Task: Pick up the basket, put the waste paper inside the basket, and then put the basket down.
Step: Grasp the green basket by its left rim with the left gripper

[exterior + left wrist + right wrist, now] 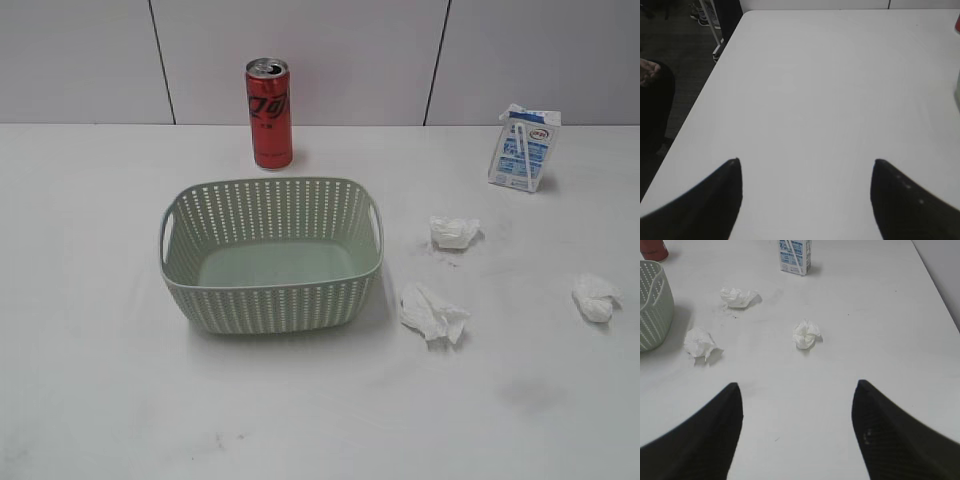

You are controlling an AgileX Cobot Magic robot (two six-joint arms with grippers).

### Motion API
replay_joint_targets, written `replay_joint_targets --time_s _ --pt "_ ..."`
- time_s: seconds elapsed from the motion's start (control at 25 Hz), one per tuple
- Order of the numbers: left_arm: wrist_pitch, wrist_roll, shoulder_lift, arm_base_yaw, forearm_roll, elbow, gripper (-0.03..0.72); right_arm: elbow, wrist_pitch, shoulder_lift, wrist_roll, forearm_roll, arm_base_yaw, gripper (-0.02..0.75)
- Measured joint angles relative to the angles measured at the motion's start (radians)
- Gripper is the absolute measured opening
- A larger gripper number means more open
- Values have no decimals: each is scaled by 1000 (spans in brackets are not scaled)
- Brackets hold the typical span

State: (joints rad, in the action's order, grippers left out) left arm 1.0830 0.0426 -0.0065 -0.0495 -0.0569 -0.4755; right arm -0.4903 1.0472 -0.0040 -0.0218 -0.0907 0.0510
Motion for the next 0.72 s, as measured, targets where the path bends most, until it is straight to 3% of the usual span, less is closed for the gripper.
replay_joint_targets --time_s 0.72 --pt "0 0 0 0 0 0 590 0 0 0 1 0 0 518"
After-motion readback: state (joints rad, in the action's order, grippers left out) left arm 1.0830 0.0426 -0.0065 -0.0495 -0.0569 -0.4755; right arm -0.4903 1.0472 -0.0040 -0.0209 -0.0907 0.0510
